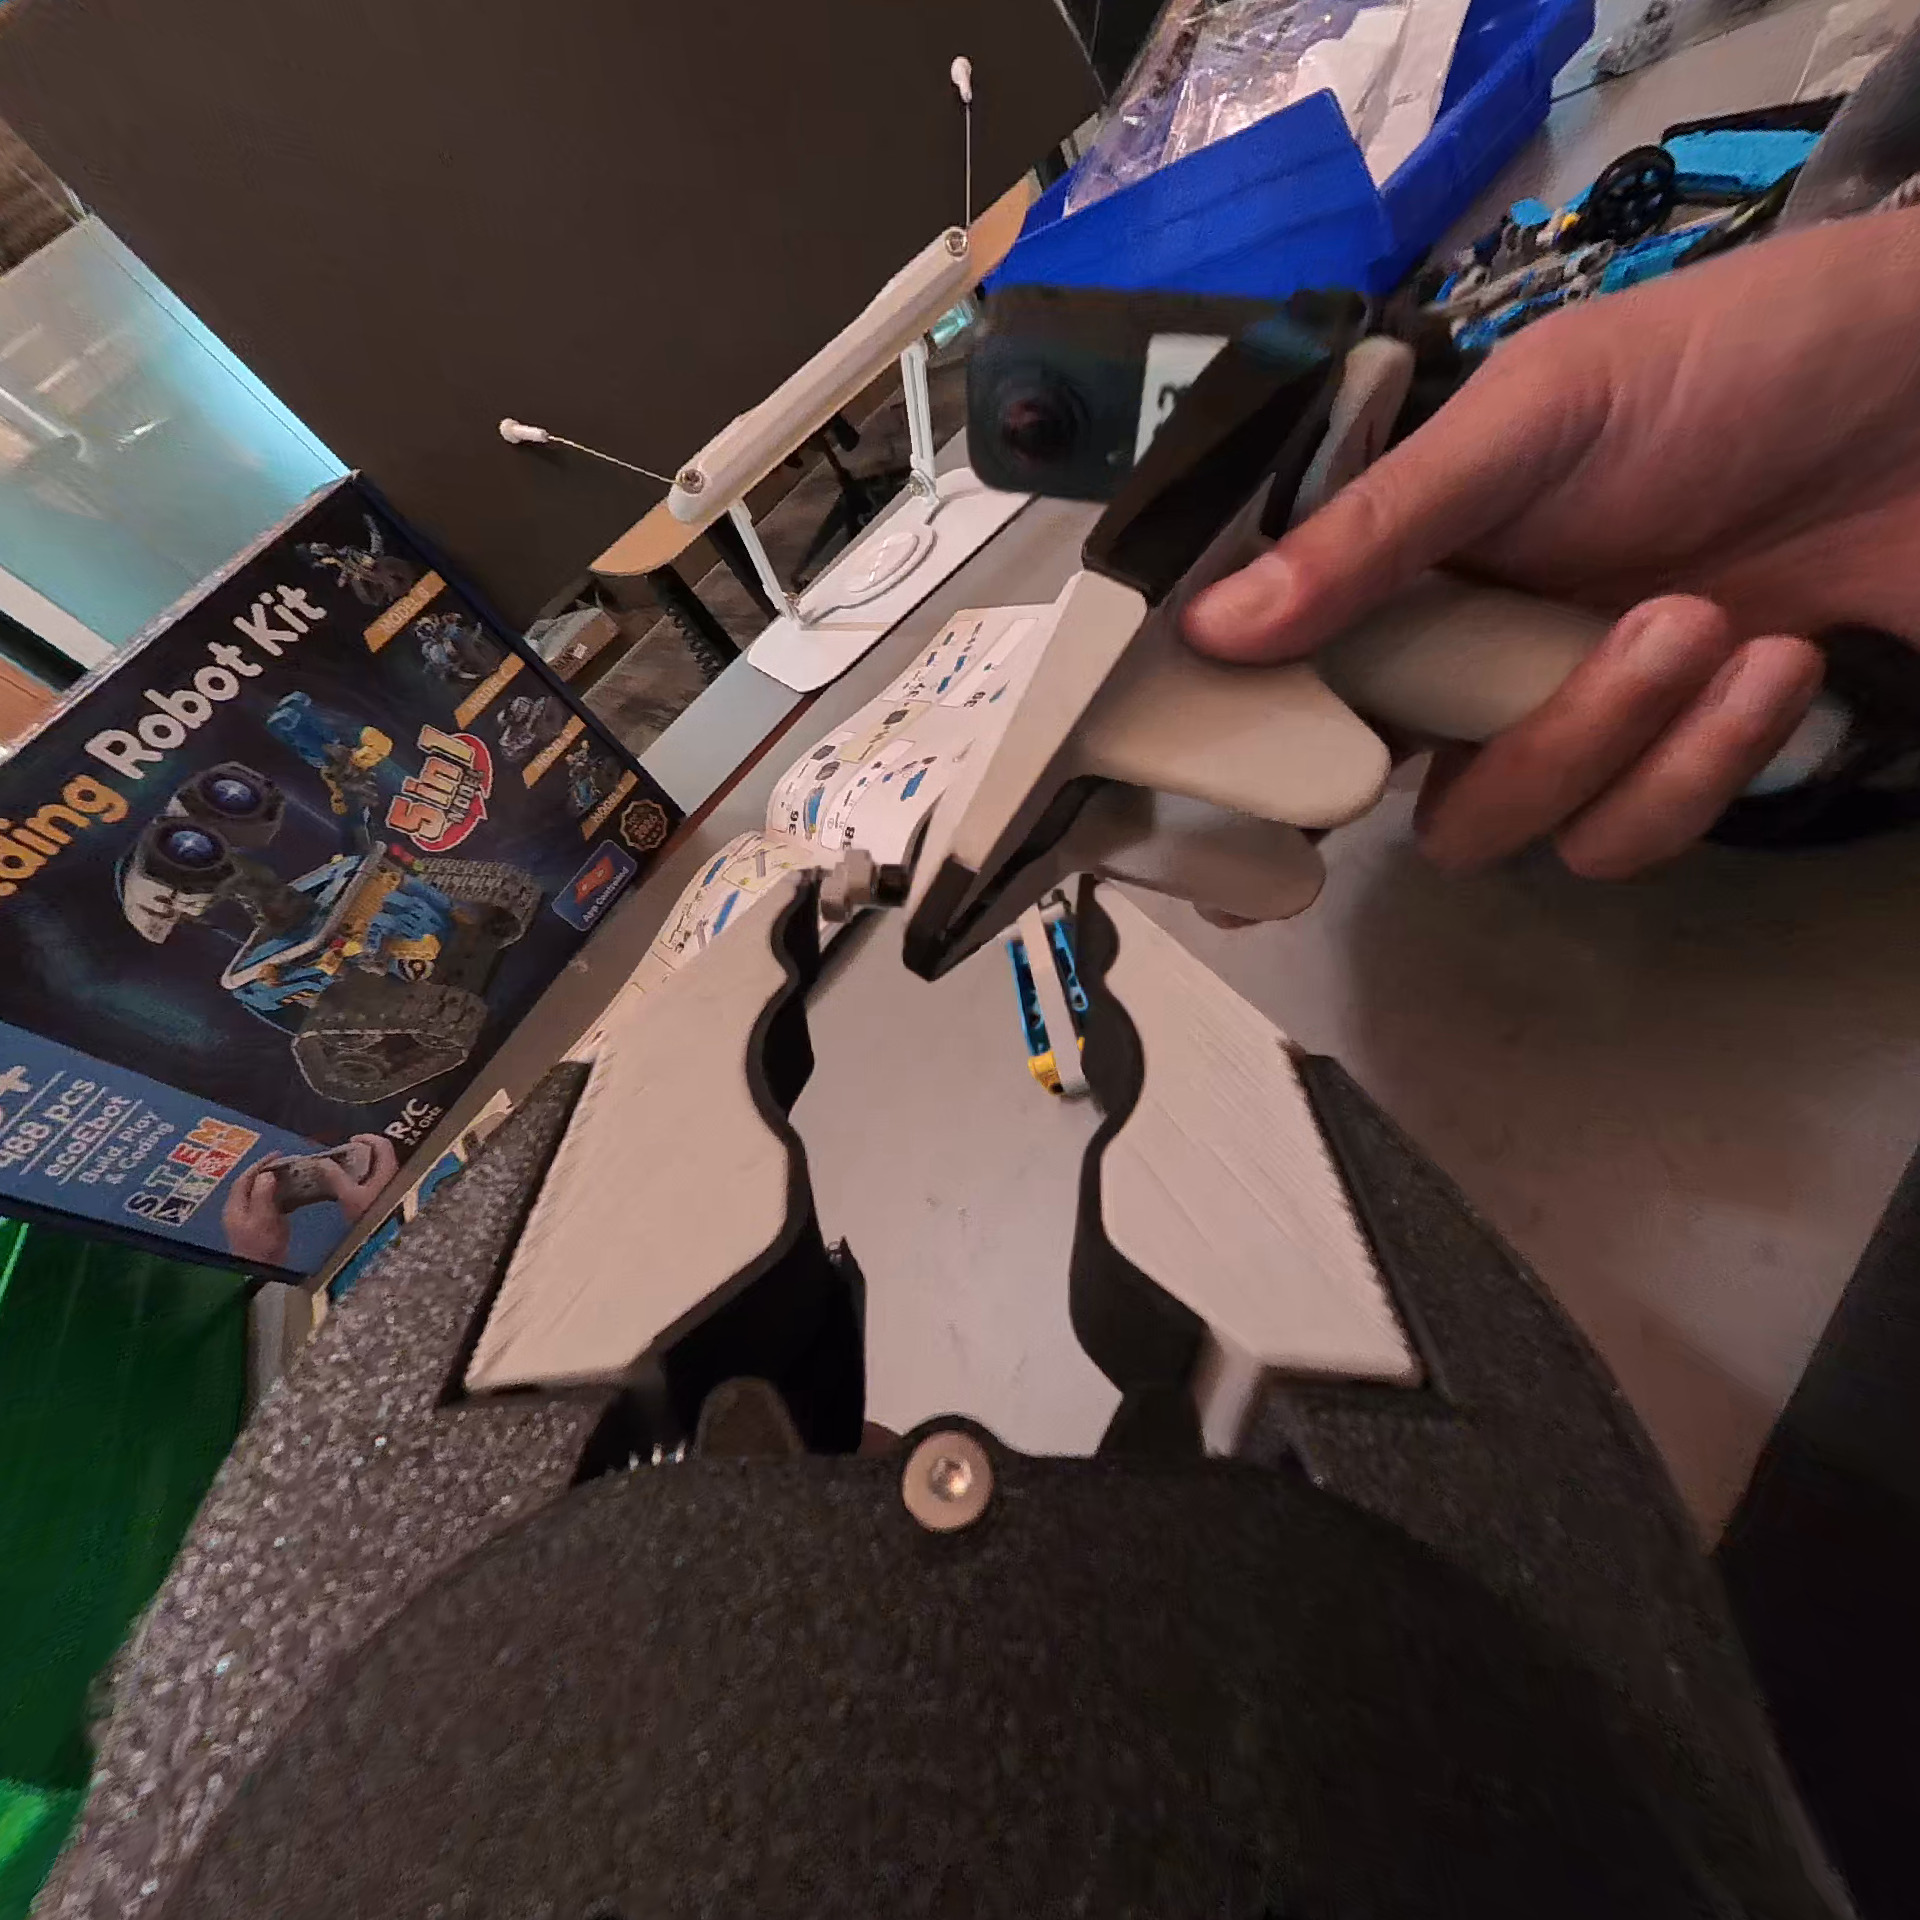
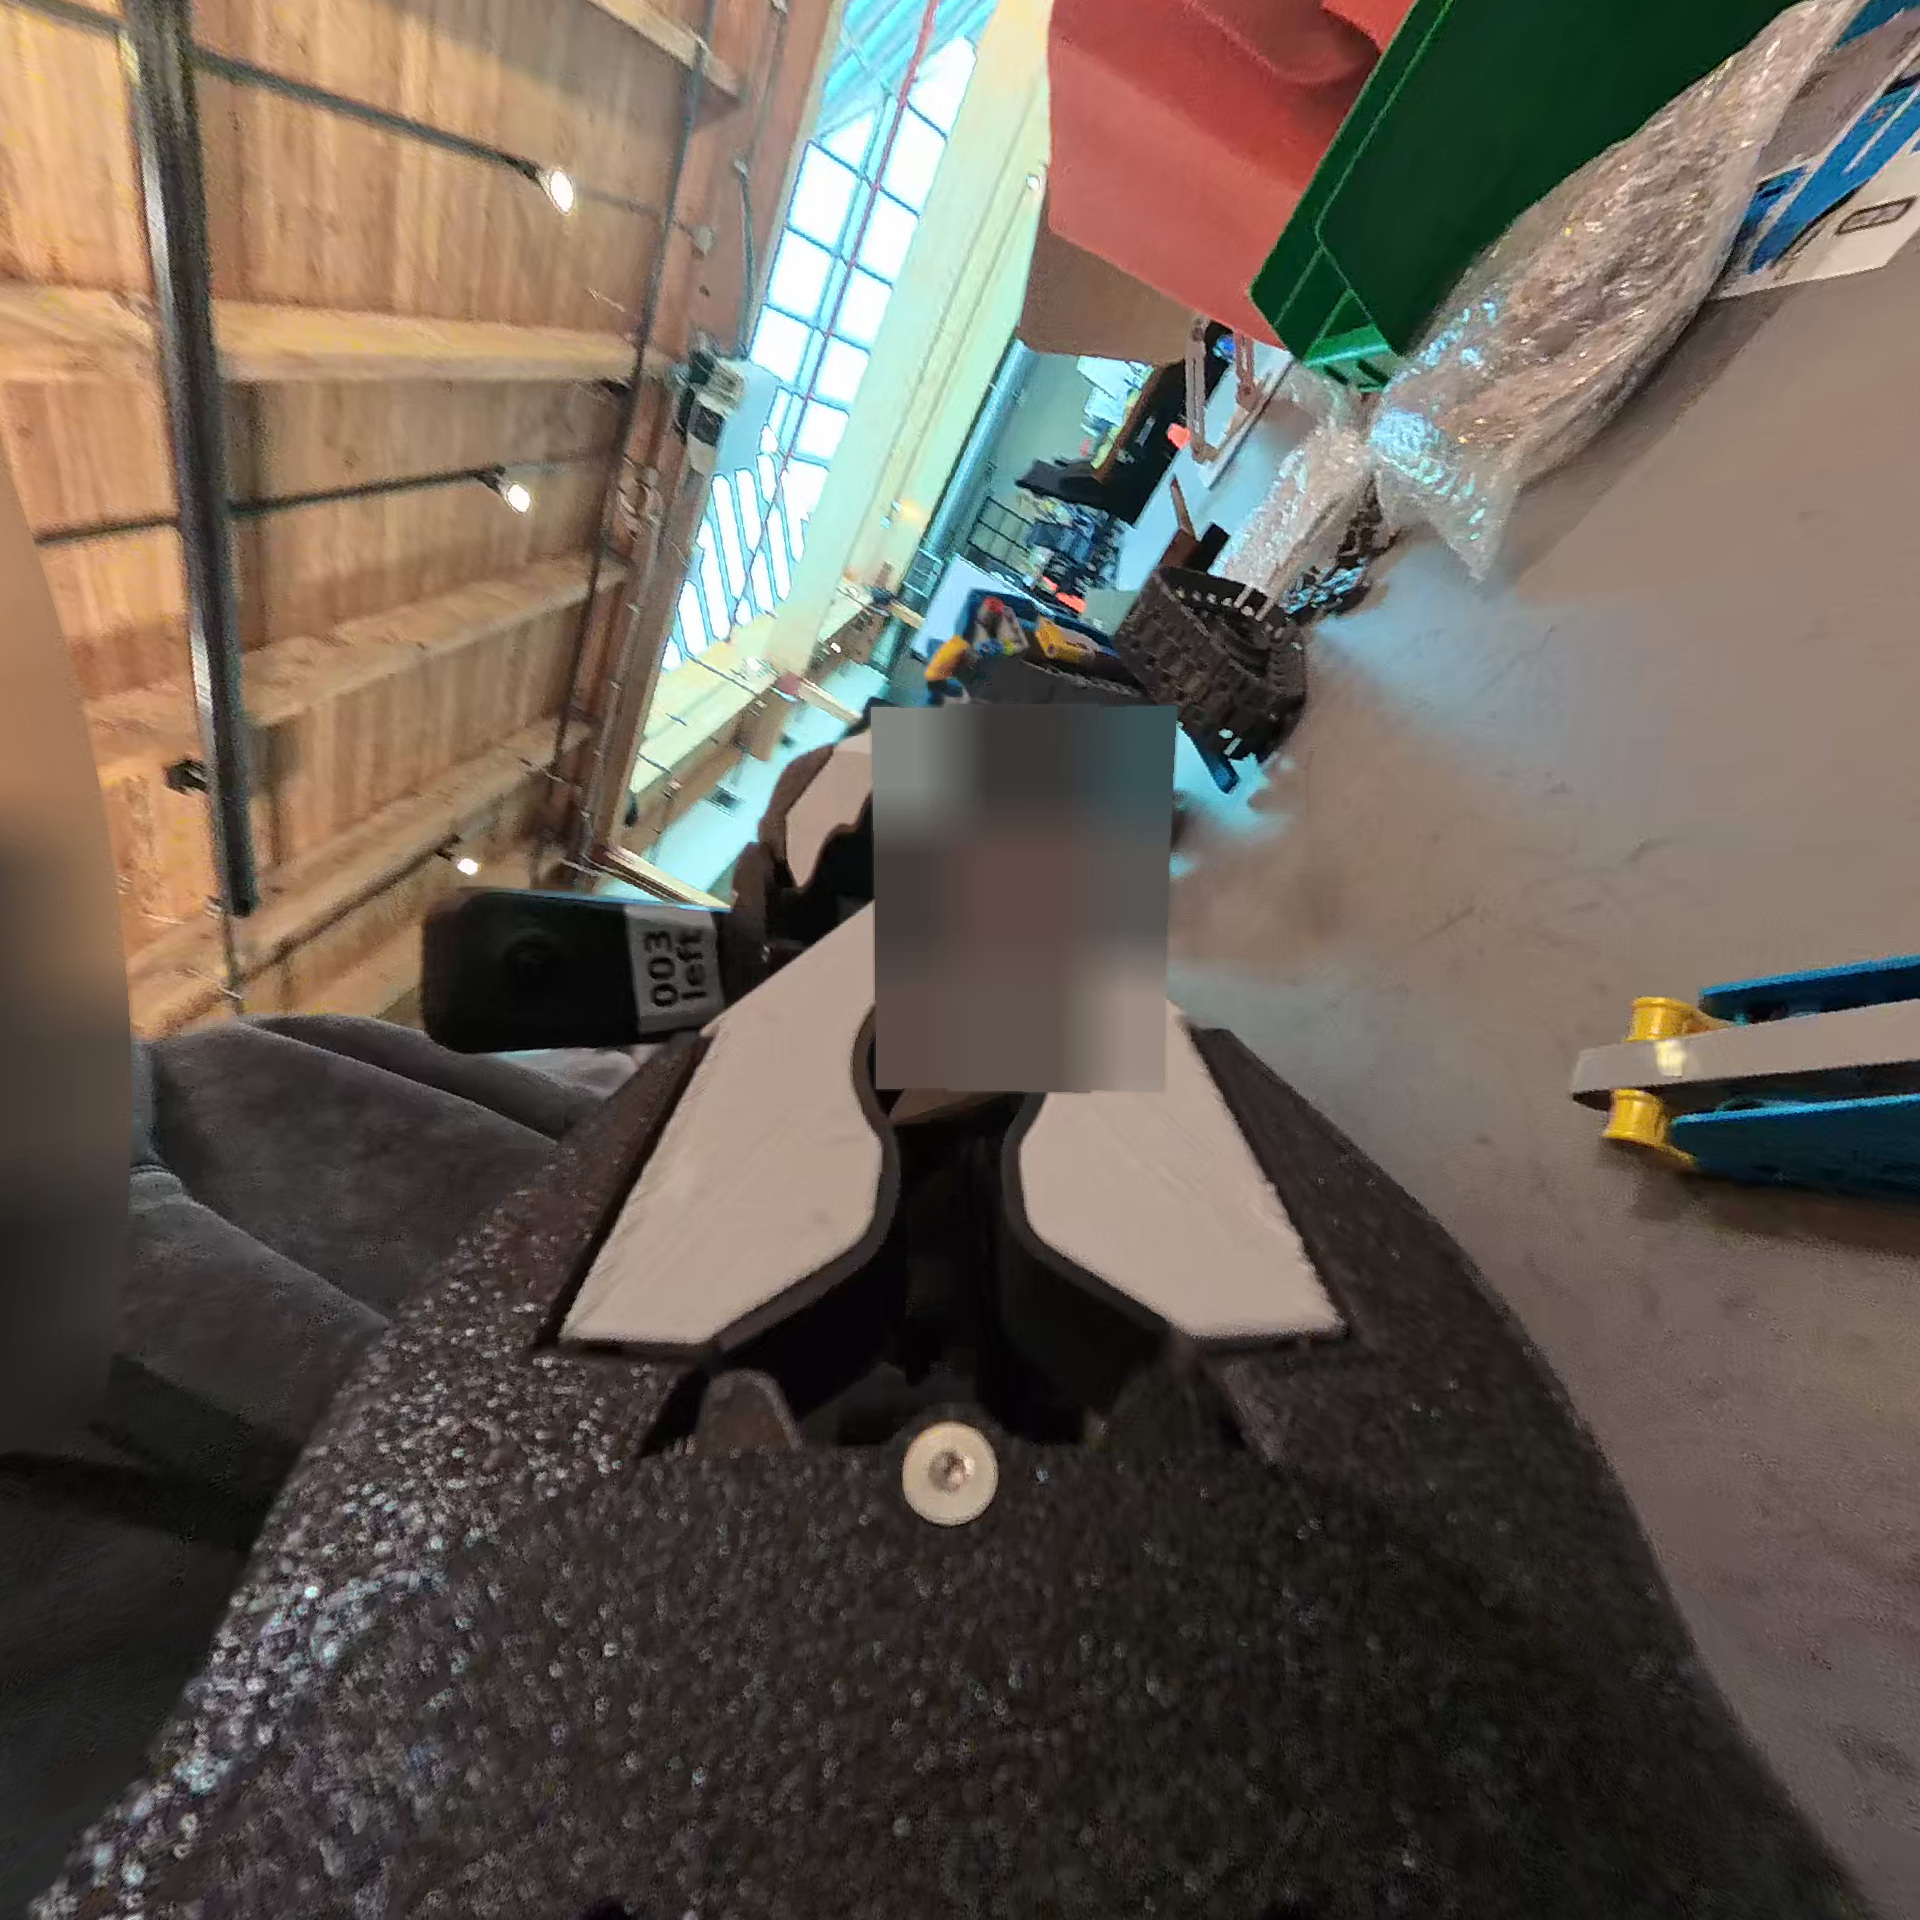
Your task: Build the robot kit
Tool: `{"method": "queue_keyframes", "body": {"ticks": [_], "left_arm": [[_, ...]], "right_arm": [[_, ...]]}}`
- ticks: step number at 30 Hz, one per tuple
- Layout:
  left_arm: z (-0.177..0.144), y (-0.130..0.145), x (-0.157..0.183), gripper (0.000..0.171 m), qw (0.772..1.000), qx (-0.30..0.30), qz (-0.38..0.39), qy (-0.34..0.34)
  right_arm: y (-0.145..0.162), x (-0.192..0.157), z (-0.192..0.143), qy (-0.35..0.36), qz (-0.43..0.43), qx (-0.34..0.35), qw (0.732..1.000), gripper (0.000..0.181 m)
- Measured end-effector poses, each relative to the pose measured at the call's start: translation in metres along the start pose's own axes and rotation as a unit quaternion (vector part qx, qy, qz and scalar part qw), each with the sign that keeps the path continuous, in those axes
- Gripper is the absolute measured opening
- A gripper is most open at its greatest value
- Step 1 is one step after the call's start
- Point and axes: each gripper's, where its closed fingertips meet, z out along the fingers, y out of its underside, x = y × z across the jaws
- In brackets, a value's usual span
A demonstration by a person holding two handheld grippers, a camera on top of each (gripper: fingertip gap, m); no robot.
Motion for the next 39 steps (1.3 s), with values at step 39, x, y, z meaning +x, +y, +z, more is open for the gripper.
{"method": "queue_keyframes", "body": {"ticks": [39], "left_arm": [[-0.007, 0.032, 0.027, 0.022, 0.997, -0.026, 0.049, 0.047]], "right_arm": [[0.035, 0.020, -0.006, 0.061, -0.033, -0.150, 0.986, 0.011]]}}
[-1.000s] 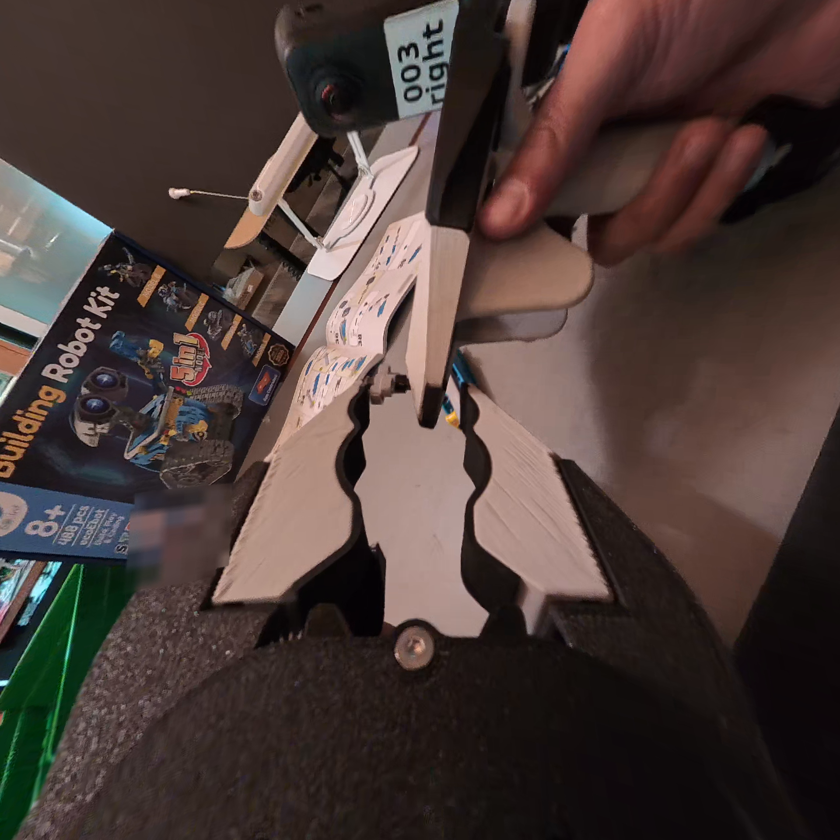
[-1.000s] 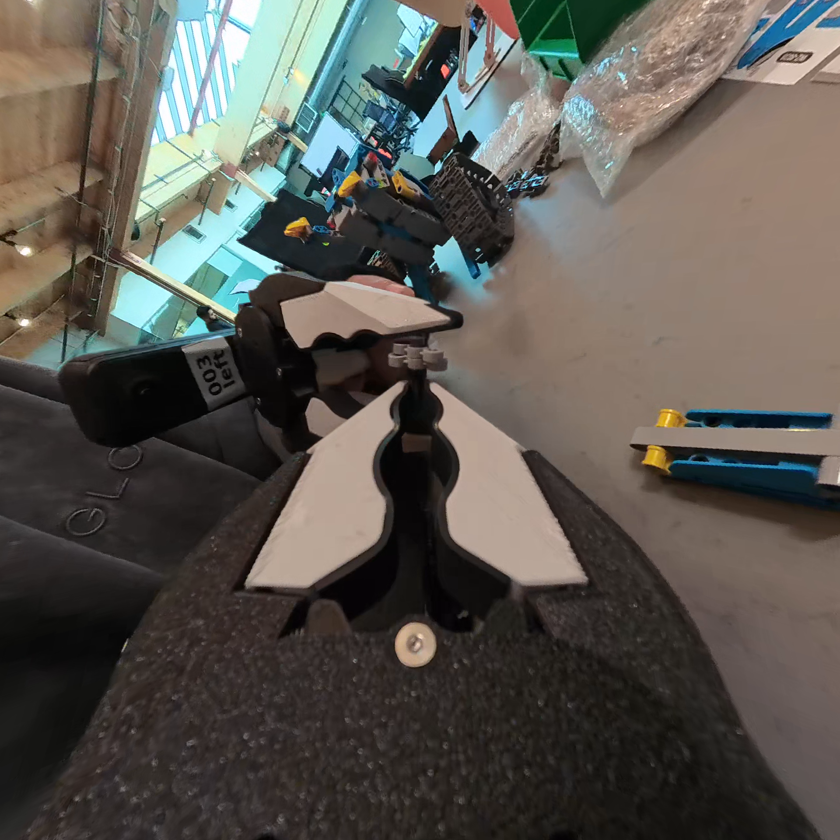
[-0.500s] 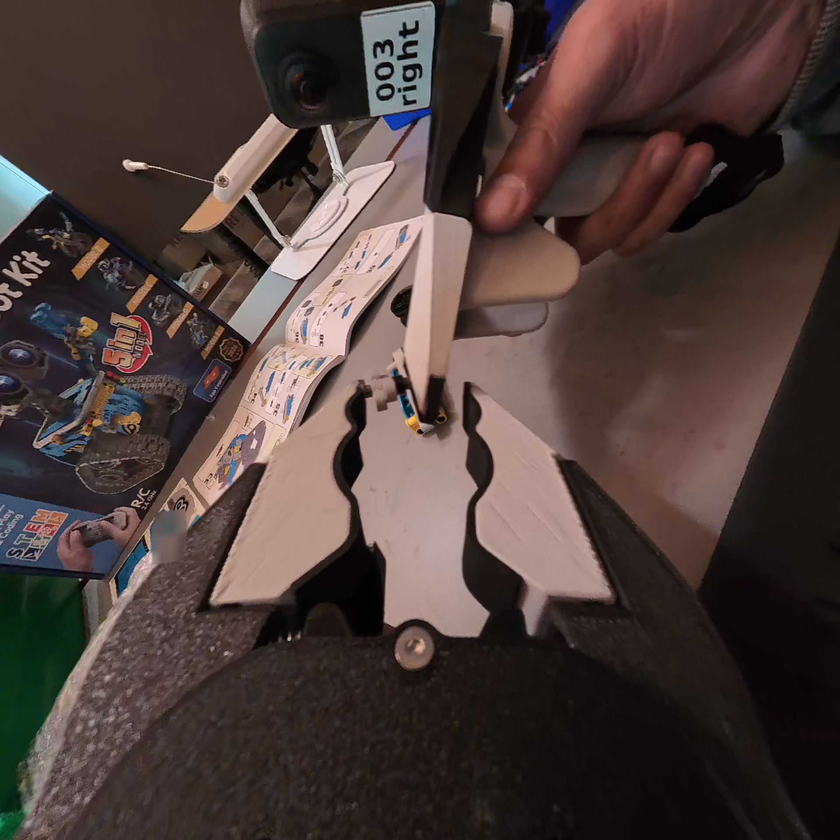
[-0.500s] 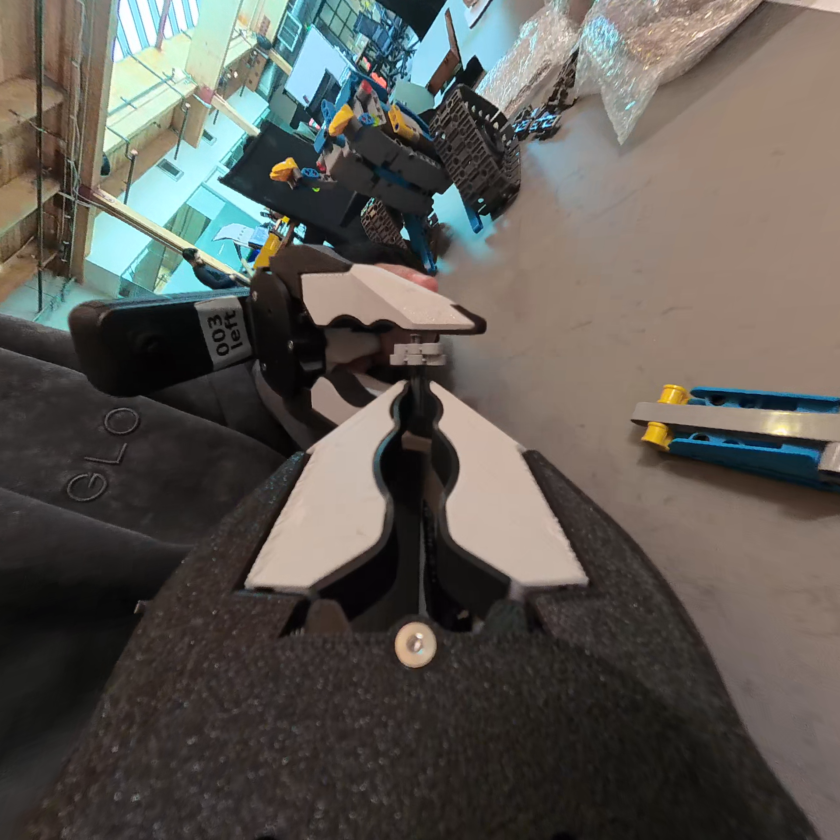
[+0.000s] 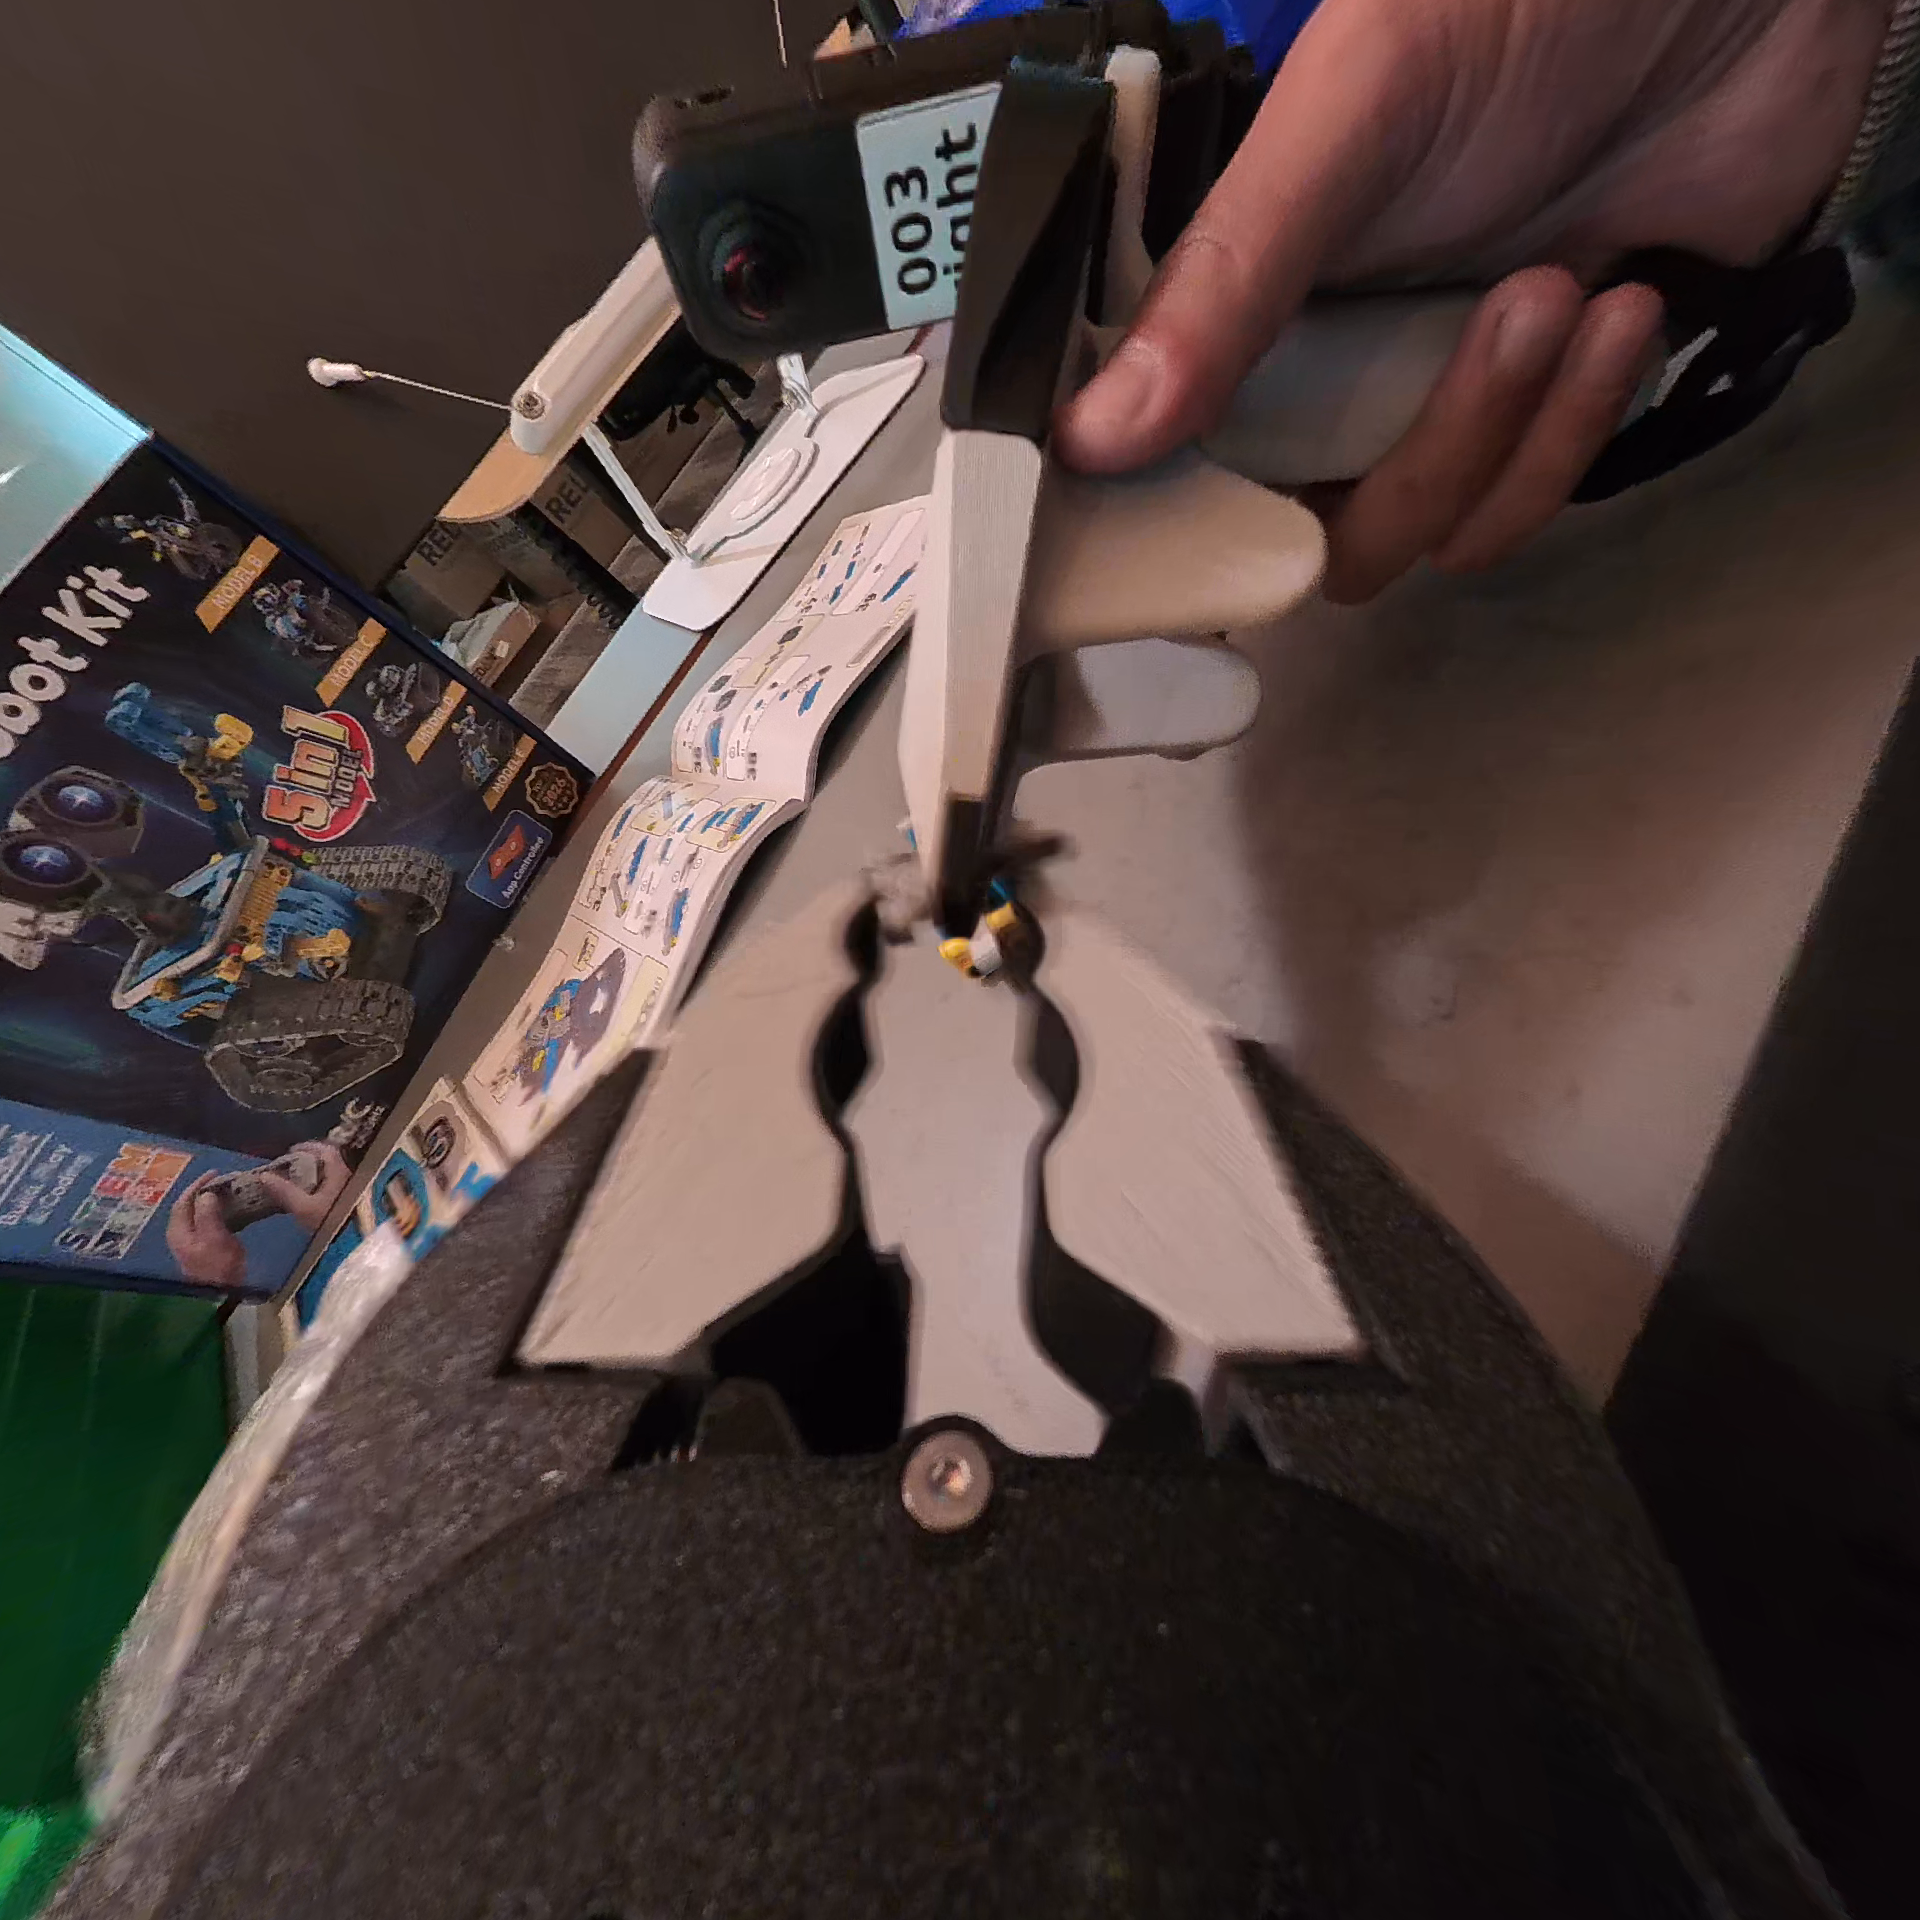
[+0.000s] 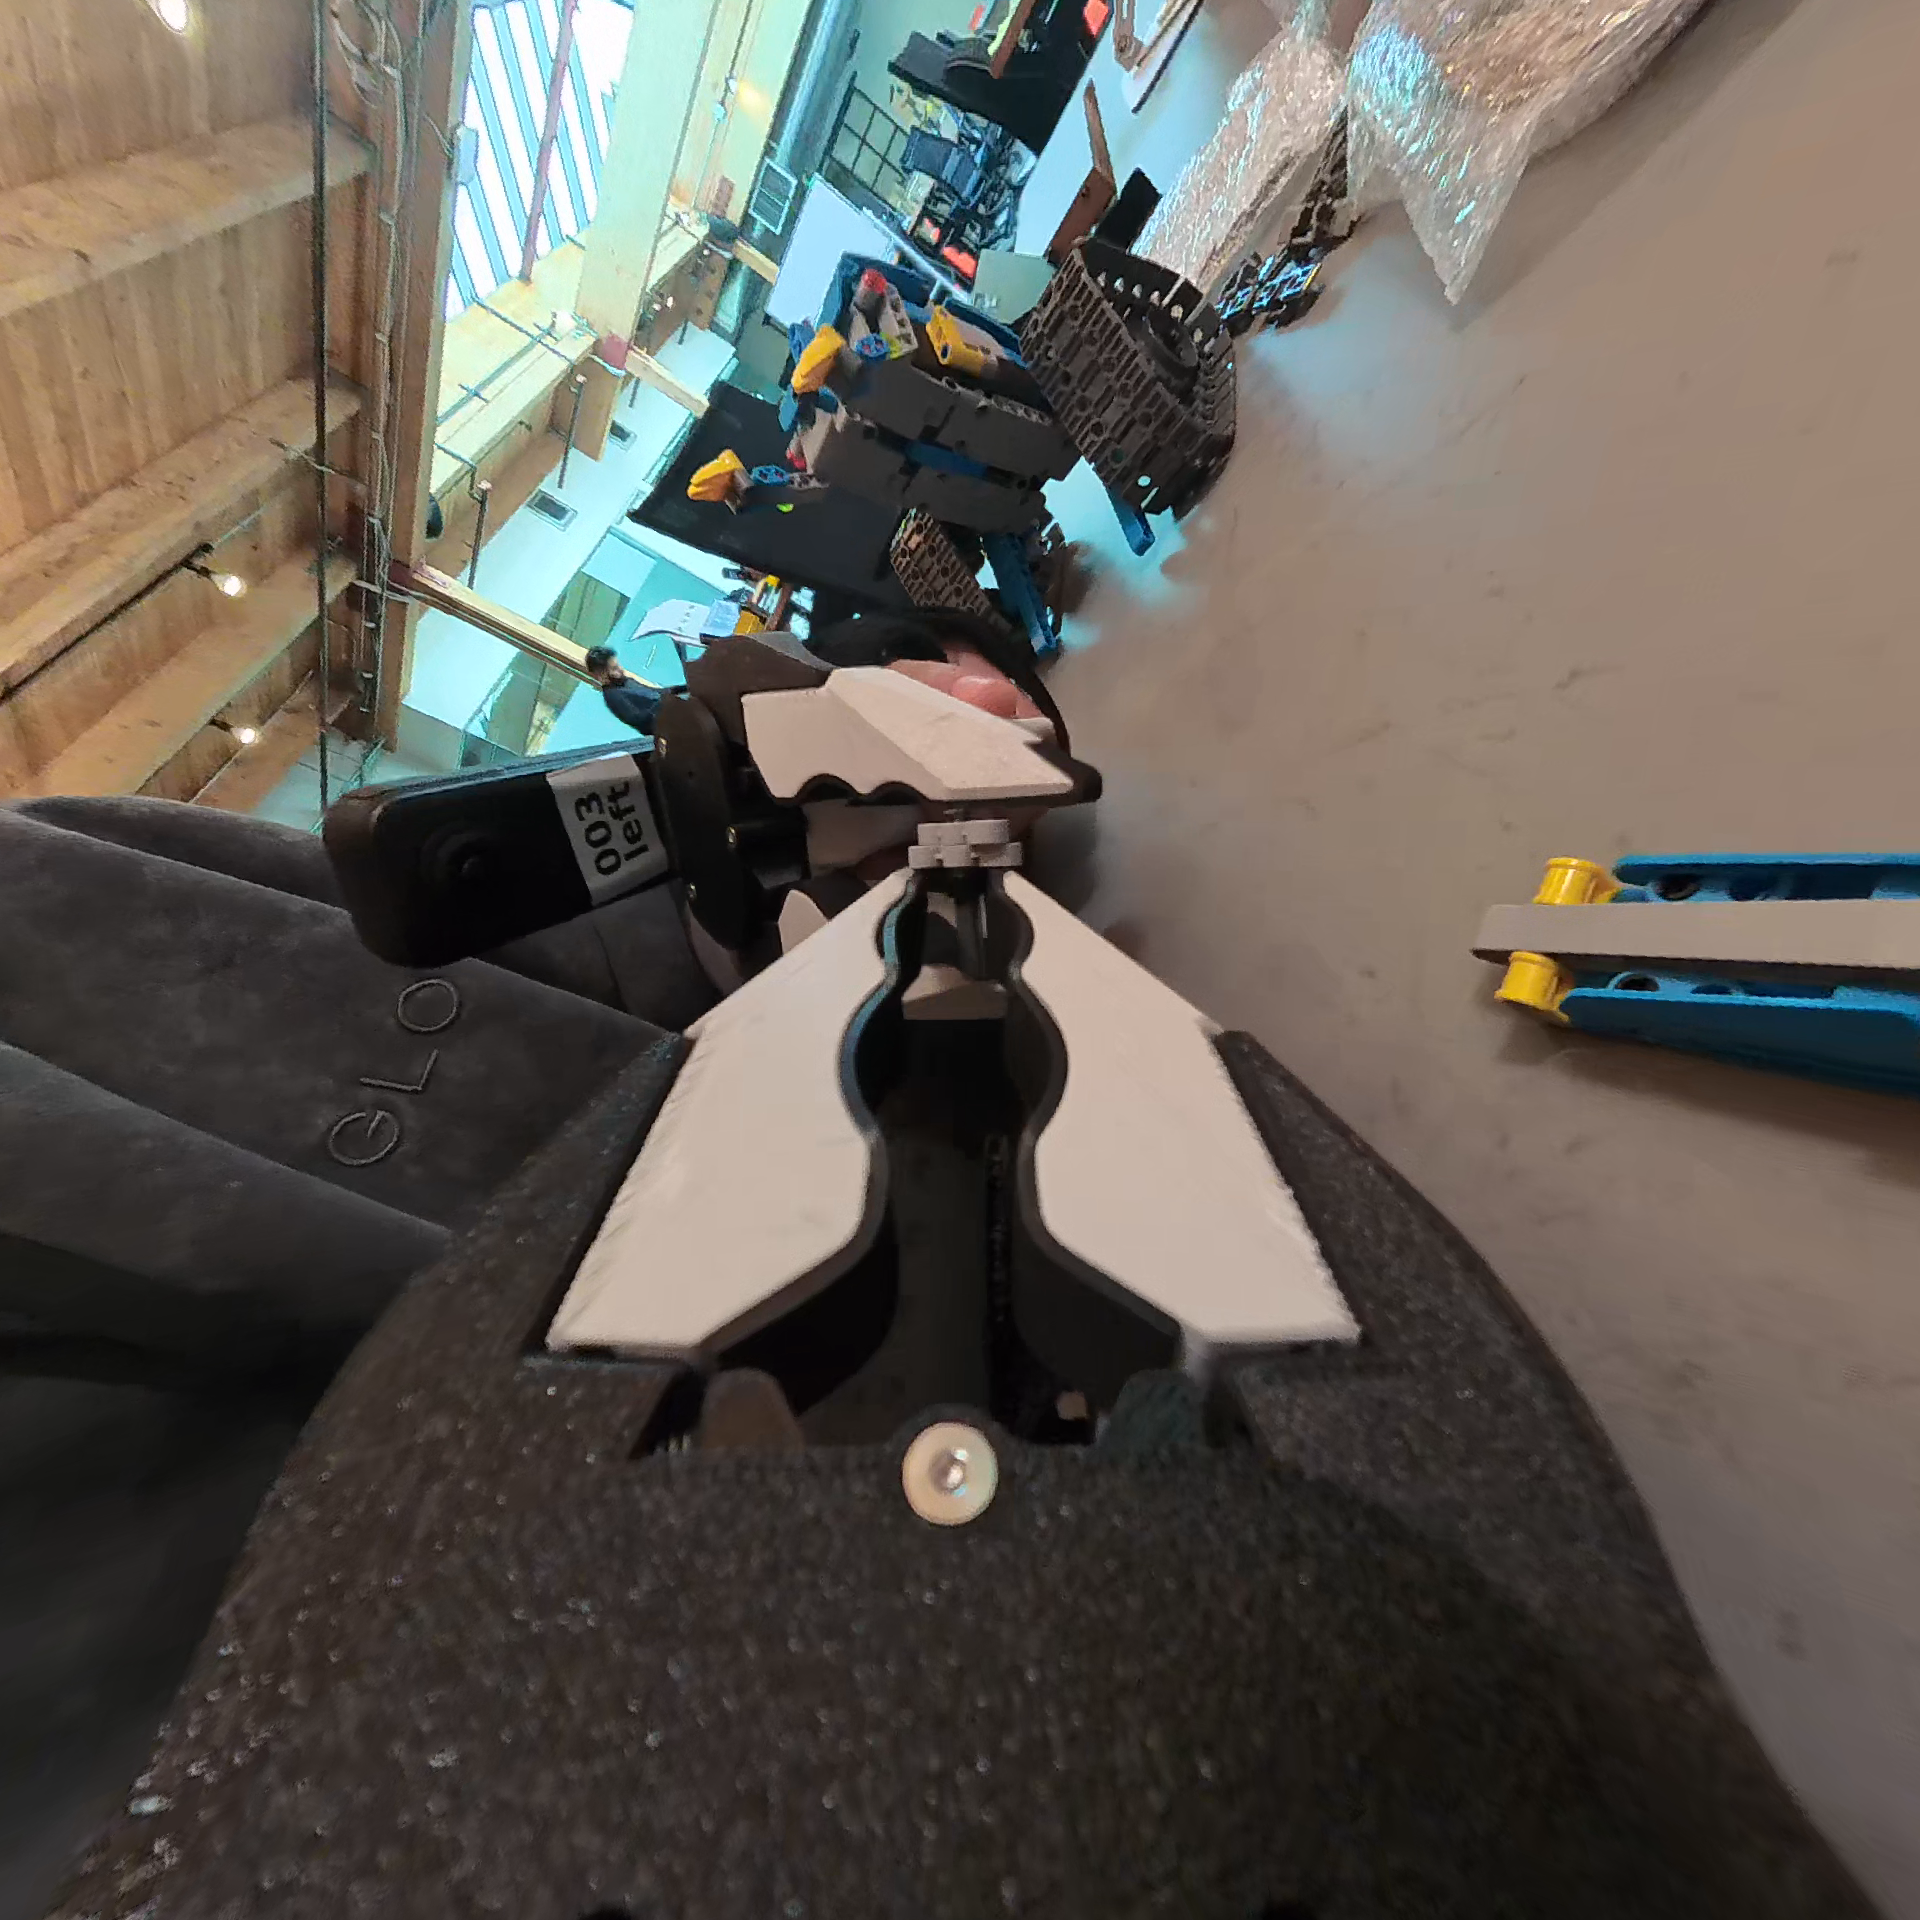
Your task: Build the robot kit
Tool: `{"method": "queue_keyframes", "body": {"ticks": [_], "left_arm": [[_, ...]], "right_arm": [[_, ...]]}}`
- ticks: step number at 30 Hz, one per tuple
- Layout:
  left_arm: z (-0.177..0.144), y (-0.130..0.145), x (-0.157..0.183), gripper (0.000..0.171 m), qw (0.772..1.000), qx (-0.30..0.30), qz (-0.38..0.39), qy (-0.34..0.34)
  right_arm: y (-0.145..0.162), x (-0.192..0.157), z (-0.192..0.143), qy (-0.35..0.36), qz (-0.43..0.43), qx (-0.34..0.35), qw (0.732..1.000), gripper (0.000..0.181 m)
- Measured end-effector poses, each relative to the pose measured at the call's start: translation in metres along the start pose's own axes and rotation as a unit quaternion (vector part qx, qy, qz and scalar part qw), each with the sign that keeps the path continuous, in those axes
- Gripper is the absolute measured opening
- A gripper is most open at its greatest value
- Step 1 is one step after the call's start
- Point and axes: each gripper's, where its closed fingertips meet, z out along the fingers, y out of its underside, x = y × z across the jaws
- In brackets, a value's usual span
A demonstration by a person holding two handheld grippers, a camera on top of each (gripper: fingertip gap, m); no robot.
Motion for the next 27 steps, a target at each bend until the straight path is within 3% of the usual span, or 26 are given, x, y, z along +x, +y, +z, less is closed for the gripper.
{"method": "queue_keyframes", "body": {"ticks": [7, 13, 19, 27], "left_arm": [[0.001, 0.001, 0.002, 0.020, 1.000, 0.001, -0.005, 0.005], [0.004, 0.000, 0.009, 0.054, 1.000, -0.007, 0.007, 0.005], [0.002, -0.003, 0.003, 0.035, 1.000, -0.002, 0.014, -0.014], [0.004, -0.002, -0.005, 0.033, 0.998, -0.021, 0.023, -0.046]], "right_arm": [[0.003, 0.002, 0.000, 0.011, -0.007, -0.011, 1.000, 0.006], [0.002, 0.002, 0.001, 0.017, -0.019, -0.007, 1.000, 0.006], [0.002, -0.001, 0.003, 0.010, -0.009, -0.001, 1.000, 0.006], [-0.005, 0.000, 0.003, 0.026, -0.009, 0.025, 0.999, 0.005]]}}
